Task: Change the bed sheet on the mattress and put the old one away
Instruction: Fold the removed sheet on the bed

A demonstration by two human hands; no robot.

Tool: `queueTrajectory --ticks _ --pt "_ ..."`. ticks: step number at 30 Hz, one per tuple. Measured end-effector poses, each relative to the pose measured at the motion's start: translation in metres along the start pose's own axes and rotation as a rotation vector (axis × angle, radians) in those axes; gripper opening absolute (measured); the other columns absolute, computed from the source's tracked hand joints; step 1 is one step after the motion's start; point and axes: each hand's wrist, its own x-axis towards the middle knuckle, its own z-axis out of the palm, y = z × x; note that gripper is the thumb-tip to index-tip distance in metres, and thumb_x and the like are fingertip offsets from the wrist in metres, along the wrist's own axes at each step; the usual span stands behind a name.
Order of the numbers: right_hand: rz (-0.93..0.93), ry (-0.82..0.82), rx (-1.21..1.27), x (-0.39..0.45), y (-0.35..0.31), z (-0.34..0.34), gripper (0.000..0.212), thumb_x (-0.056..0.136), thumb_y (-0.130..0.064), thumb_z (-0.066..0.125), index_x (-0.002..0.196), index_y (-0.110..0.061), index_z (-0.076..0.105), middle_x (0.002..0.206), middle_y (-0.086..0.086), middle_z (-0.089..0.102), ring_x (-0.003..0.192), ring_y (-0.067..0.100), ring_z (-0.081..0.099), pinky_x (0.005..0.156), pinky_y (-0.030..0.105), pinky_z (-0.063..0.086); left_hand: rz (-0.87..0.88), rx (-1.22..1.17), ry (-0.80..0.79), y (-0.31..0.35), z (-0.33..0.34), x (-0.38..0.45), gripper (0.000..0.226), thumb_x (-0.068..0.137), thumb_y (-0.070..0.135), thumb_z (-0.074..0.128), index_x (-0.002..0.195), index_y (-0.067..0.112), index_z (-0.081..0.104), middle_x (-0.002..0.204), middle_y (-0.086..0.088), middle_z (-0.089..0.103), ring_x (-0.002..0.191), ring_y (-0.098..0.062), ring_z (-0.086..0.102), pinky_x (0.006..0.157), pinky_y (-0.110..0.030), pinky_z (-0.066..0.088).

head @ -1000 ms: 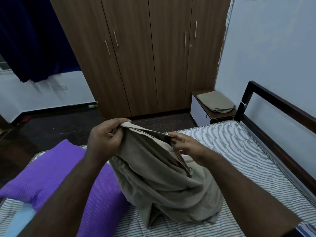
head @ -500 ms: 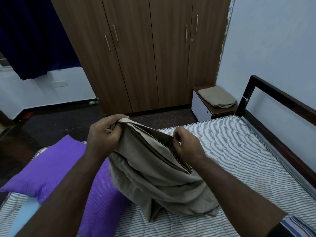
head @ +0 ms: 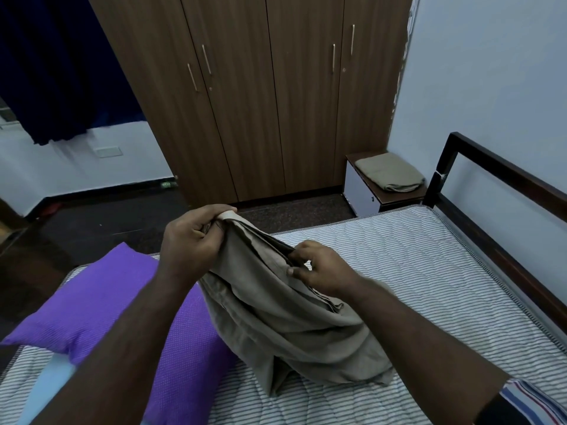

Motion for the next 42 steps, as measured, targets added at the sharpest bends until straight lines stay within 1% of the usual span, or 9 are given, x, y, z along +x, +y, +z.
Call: queueTrajectory --ticks 6,15,18,21,28,32,35,38,42 --pt "0.039 0.124 -0.095 0.006 -0.003 0.009 0.017 0.084 -0.029 0.078 0.096 -0.018 0.077 0.090 -0.005 0.064 0.084 0.014 0.060 0.072 0.029 0.047 0.024 -0.015 -0.014 0.008 0.001 -0.003 0.031 0.088 0.006 0.056 0.109 0.016 0.076 0.105 0.013 0.072 0.104 -0.002 0.068 0.090 -0.023 0.053" --pt "0.077 -0.029 -0.063 0.017 -0.002 -0.008 0.025 0.089 -0.006 0.065 0.110 -0.014 0.077 0.107 0.003 0.070 0.100 0.016 0.061 0.087 0.024 0.045 0.030 0.002 -0.022 0.006 -0.004 -0.005 0.031 0.089 0.008 0.056 0.110 0.021 0.074 0.106 0.013 0.072 0.105 -0.003 0.067 0.090 -0.028 0.055" --pt "0.066 -0.080 -0.057 0.019 -0.005 -0.008 0.022 0.091 -0.016 0.068 0.111 -0.015 0.075 0.105 0.000 0.067 0.095 0.011 0.057 0.081 0.021 0.040 0.019 -0.005 -0.016 0.005 -0.002 -0.004 0.032 0.088 0.006 0.056 0.110 0.021 0.074 0.106 0.011 0.073 0.105 -0.005 0.068 0.090 -0.030 0.056" --pt "0.076 -0.114 -0.048 0.019 -0.008 -0.006 0.020 0.087 -0.028 0.075 0.103 -0.016 0.075 0.099 -0.002 0.064 0.088 0.014 0.060 0.078 0.028 0.047 0.012 -0.013 -0.013 0.005 -0.001 -0.004 0.033 0.088 0.004 0.056 0.109 0.022 0.073 0.105 0.011 0.073 0.104 -0.005 0.068 0.090 -0.030 0.056" --pt "0.110 0.074 -0.150 0.023 -0.010 0.000 0.016 0.091 -0.029 0.064 0.096 -0.018 0.074 0.094 0.001 0.067 0.089 0.019 0.061 0.076 0.035 0.048 0.029 -0.017 -0.016 0.005 0.001 -0.004 0.030 0.090 0.004 0.058 0.111 0.020 0.073 0.106 0.010 0.073 0.105 -0.005 0.068 0.089 -0.025 0.055" --pt "0.145 0.191 -0.084 0.024 -0.005 -0.015 0.015 0.091 -0.022 0.061 0.099 -0.024 0.074 0.093 -0.006 0.071 0.083 0.011 0.062 0.072 0.031 0.050 0.008 0.010 0.027 -0.004 -0.001 -0.003 0.029 0.092 0.000 0.062 0.111 0.019 0.073 0.105 0.014 0.071 0.103 -0.003 0.068 0.088 -0.024 0.054" --pt "0.102 0.228 -0.034 0.017 0.000 -0.021 0.020 0.091 -0.014 0.062 0.104 -0.029 0.067 0.092 -0.007 0.070 0.080 0.010 0.061 0.068 0.030 0.049 -0.026 0.035 0.048 -0.007 0.000 -0.002 0.032 0.092 -0.001 0.064 0.109 0.024 0.072 0.103 0.022 0.069 0.101 0.001 0.067 0.088 -0.021 0.054" --pt "0.022 0.255 -0.080 0.010 0.004 -0.021 0.018 0.092 -0.013 0.058 0.095 -0.030 0.053 0.082 -0.005 0.062 0.072 0.014 0.057 0.061 0.040 0.049 -0.050 0.052 0.069 -0.007 0.001 0.000 0.032 0.092 0.001 0.064 0.107 0.029 0.072 0.096 0.035 0.068 0.099 0.005 0.066 0.086 -0.016 0.051" --pt "-0.184 0.264 -0.217 0.004 0.003 -0.021 0.021 0.087 -0.013 0.045 0.092 -0.011 0.065 0.085 0.006 0.063 0.074 0.025 0.057 0.060 0.040 0.050 -0.076 0.083 0.088 -0.009 0.003 0.004 0.027 0.092 0.005 0.065 0.105 0.025 0.075 0.094 0.038 0.067 0.097 0.009 0.065 0.085 -0.013 0.049"
